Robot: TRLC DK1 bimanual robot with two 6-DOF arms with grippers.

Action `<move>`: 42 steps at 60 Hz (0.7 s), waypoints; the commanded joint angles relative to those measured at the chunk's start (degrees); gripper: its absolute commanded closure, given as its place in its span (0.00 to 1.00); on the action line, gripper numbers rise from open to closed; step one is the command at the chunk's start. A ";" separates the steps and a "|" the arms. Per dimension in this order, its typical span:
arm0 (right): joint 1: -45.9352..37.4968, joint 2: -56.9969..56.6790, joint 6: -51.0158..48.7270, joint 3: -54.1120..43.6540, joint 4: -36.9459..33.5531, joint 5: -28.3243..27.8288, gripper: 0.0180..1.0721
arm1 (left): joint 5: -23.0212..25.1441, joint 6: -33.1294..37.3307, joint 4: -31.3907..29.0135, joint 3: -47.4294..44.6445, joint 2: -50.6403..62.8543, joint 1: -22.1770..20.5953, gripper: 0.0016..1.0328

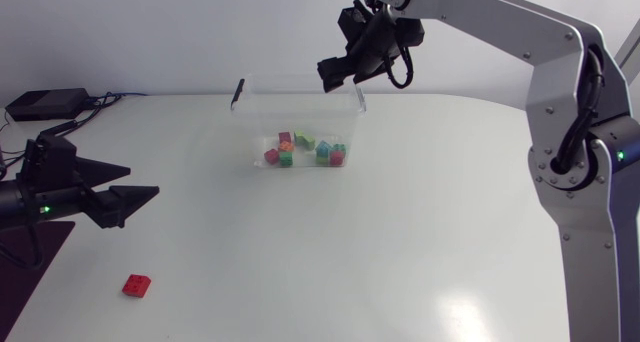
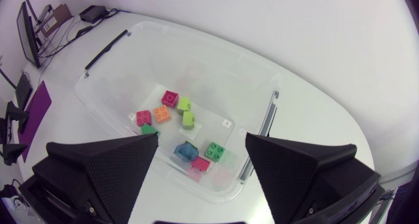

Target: Place the duplo bricks in the container

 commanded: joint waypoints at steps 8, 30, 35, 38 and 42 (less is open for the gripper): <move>2.22 -7.54 1.87 -6.42 -1.30 0.18 0.04 | 0.76 5.17 -1.71 -3.50 2.62 1.14 0.05; 5.21 -17.91 2.66 -25.14 1.69 2.29 0.04 | -1.52 11.41 -16.30 -3.94 3.15 5.18 0.05; 5.21 -19.67 2.66 -30.15 4.24 2.29 0.04 | -1.79 12.20 -18.68 -4.11 3.06 6.23 0.05; 5.21 -20.90 2.66 -33.75 5.65 2.29 0.04 | -4.07 11.94 -19.29 -3.85 3.50 6.32 0.05; 5.21 -21.96 2.66 -36.12 6.44 2.20 0.04 | -8.03 11.32 -19.29 -3.94 4.29 5.35 0.05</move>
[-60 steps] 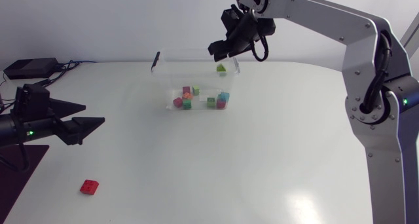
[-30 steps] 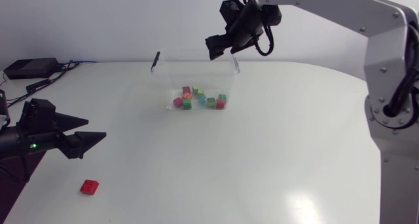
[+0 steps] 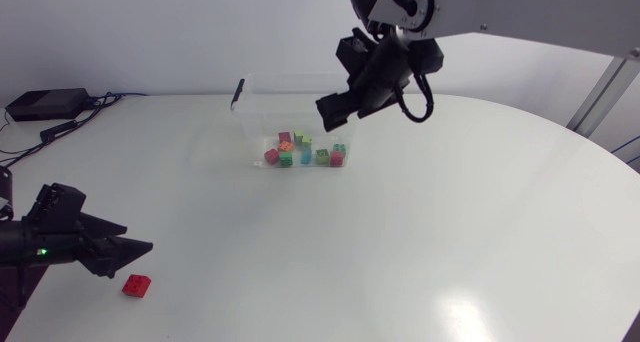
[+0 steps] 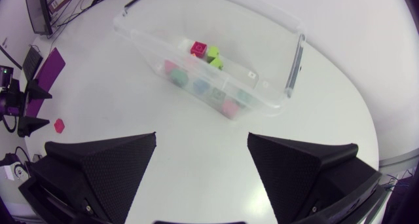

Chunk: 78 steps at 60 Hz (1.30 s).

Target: Place the duplo bricks in the container

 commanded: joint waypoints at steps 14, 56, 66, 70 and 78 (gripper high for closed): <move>0.62 -6.50 2.23 -11.93 5.15 0.82 0.04 | -10.39 -2.05 -0.80 -2.74 1.08 -3.32 0.06; -2.37 -20.92 1.44 -28.10 10.07 0.47 0.04 | -24.01 -9.87 -0.45 -5.20 5.91 -8.94 0.34; -2.99 -23.29 1.00 -29.86 10.07 0.39 0.04 | -25.42 -11.01 -0.10 -5.03 7.23 -10.70 0.69; -3.16 -24.17 0.82 -30.30 10.07 0.39 0.04 | -25.50 -11.10 0.17 -4.85 8.29 -11.31 0.72; -3.69 -26.02 0.82 -31.35 9.80 0.30 0.04 | -25.59 -11.28 -0.27 -3.80 8.55 -12.37 0.75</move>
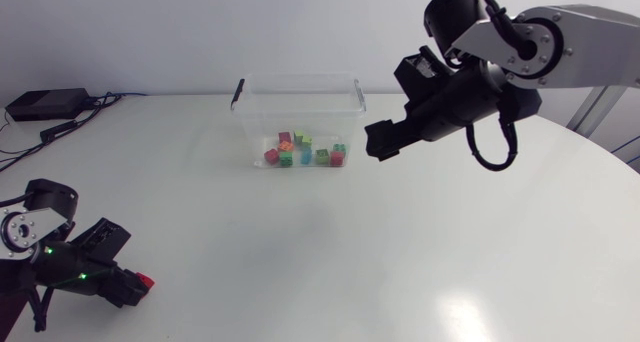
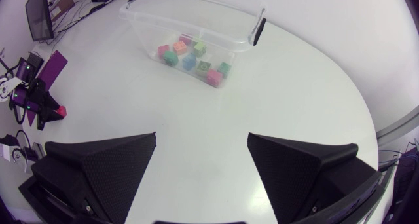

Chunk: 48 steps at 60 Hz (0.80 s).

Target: Place the duplo bricks in the container

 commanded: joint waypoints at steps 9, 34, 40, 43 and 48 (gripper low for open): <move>-0.65 -3.42 -0.58 -3.47 0.14 -0.53 0.04 | -0.08 -2.94 -1.63 4.46 -3.76 -1.73 0.76; -1.35 -8.96 -1.02 -8.39 -0.74 -0.53 0.04 | 3.43 -11.02 -6.29 25.21 0.11 -11.93 0.76; -1.35 -9.49 -1.19 -9.71 -0.65 -0.53 0.04 | 3.70 -12.95 -6.20 30.57 3.10 -14.39 0.76; -1.35 -9.84 -1.37 -10.33 -0.56 -0.53 0.04 | 3.70 -13.48 -6.03 33.20 4.86 -15.53 0.76; -1.35 -10.19 -1.46 -10.94 -0.47 -0.53 0.04 | 3.70 -14.45 -5.50 37.33 7.93 -16.94 0.76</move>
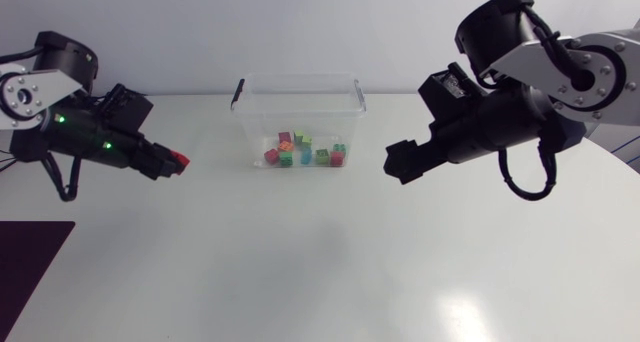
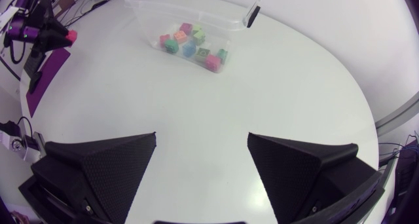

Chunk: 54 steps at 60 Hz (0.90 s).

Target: Place the duplo bricks in the container

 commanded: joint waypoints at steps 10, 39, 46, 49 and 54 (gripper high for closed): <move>-0.94 -1.34 -1.33 -2.68 -0.08 -0.27 0.04 | 0.51 -3.64 1.39 12.46 8.83 -3.99 0.76; -0.77 -1.43 -1.41 -4.44 0.54 -1.24 0.04 | 0.51 -7.85 5.61 31.71 22.63 -11.02 0.76; -0.68 -2.13 -1.41 -5.06 0.54 -1.68 0.04 | 0.51 -8.56 7.10 35.14 26.24 -11.81 0.75; -0.77 -2.31 -1.50 -5.32 0.71 -2.03 0.04 | 0.42 -8.65 7.10 36.63 27.73 -12.07 0.75; -0.77 -2.57 -1.59 -5.76 0.71 -2.29 0.04 | 0.42 -8.65 7.19 38.92 29.93 -12.34 0.75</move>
